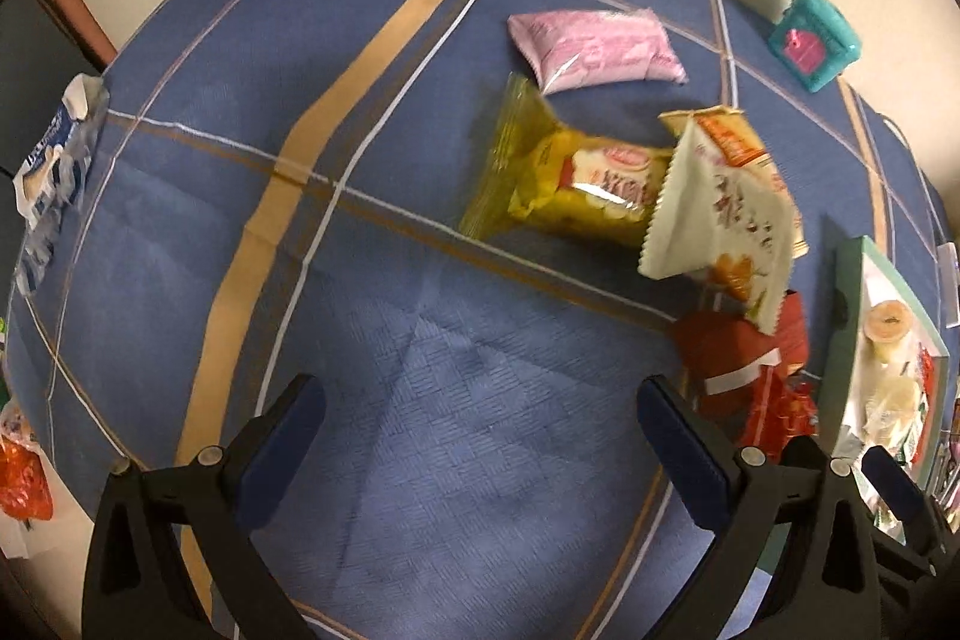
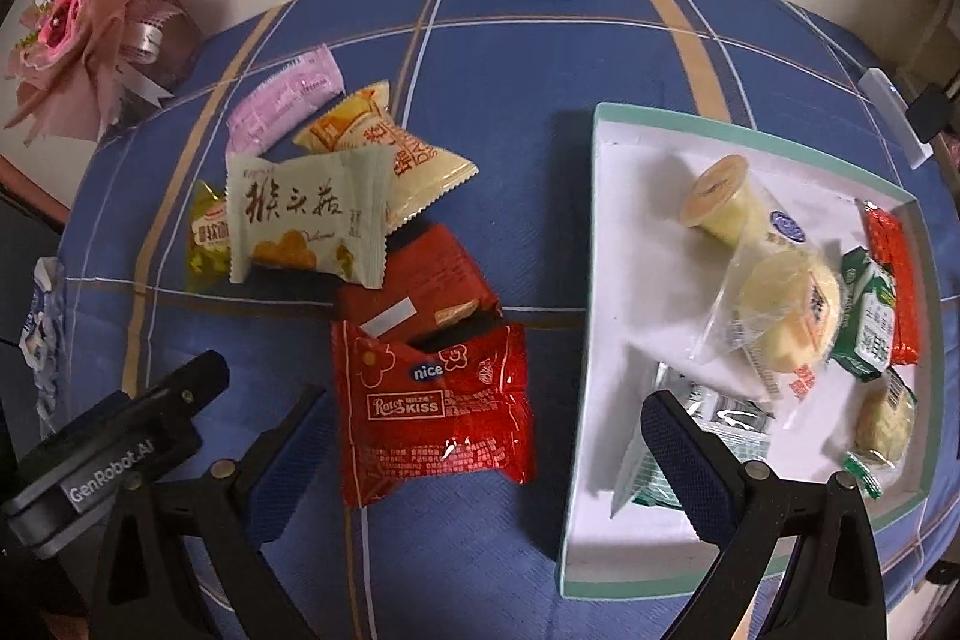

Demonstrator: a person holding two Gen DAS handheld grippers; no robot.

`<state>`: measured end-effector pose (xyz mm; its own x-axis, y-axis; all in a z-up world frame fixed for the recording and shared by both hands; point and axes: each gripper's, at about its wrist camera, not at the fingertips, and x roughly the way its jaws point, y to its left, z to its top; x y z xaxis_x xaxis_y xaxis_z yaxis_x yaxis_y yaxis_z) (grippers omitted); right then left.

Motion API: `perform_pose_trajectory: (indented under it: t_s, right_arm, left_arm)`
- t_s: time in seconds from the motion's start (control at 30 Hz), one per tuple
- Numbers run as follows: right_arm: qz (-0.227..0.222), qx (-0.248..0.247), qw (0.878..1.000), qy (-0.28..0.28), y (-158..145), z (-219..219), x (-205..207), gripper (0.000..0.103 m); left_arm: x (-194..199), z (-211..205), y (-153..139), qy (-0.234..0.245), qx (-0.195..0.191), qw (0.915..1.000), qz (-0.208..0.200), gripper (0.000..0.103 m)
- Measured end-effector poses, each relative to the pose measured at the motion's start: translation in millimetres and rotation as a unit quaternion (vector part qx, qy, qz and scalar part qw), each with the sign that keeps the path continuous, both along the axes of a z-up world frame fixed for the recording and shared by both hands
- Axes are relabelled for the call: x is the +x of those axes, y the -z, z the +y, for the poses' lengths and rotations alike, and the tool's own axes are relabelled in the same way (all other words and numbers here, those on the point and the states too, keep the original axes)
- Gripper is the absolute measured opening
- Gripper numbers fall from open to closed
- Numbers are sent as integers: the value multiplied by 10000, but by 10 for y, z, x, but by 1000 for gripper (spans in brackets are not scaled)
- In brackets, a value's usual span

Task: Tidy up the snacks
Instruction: 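Move both tools back toward the snack pile, then grasp the red 'nice' snack pack with the right tool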

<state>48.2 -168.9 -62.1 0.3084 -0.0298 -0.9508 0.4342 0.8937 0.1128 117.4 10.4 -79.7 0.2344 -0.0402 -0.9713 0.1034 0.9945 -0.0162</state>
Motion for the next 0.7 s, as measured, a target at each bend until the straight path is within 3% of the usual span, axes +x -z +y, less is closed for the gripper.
perform_pose_trajectory:
  t_s: [0.23, 0.63, 0.7]
  right_arm:
    - [-118, 137, 9998, -114, 59, 61, 72, 87]
    - [25, 183, 9994, -303, 270, 170, 184, 77]
    - [118, 257, 9991, -314, 319, 183, 188, 71]
  left_arm:
    - [20, 70, 61, -189, -53, 9998, 32, 103]
    - [9, 95, 167, -222, -189, 9994, 174, 103]
    - [11, 89, 177, -222, -192, 9994, 178, 103]
